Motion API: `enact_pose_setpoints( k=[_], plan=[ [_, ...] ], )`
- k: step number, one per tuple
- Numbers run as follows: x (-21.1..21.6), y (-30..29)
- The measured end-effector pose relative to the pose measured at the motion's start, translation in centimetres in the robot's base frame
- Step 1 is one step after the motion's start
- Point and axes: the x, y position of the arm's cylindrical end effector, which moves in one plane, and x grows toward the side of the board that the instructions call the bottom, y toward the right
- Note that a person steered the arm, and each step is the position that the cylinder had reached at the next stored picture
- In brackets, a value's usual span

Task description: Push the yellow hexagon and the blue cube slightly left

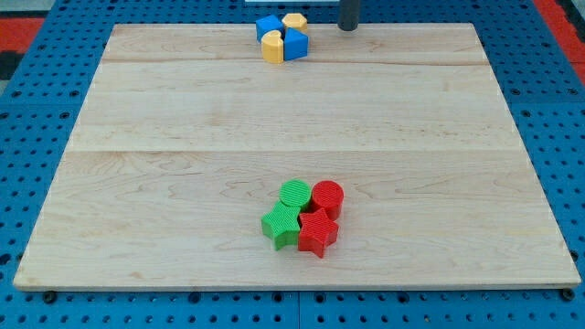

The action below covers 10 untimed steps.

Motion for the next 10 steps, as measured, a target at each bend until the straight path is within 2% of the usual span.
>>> enact_pose_setpoints(
  k=[2, 6, 8, 10],
  plan=[
    [0.0, -2.9],
    [0.0, -5.1],
    [0.1, -8.7],
    [2.1, -12.3]
  ],
)
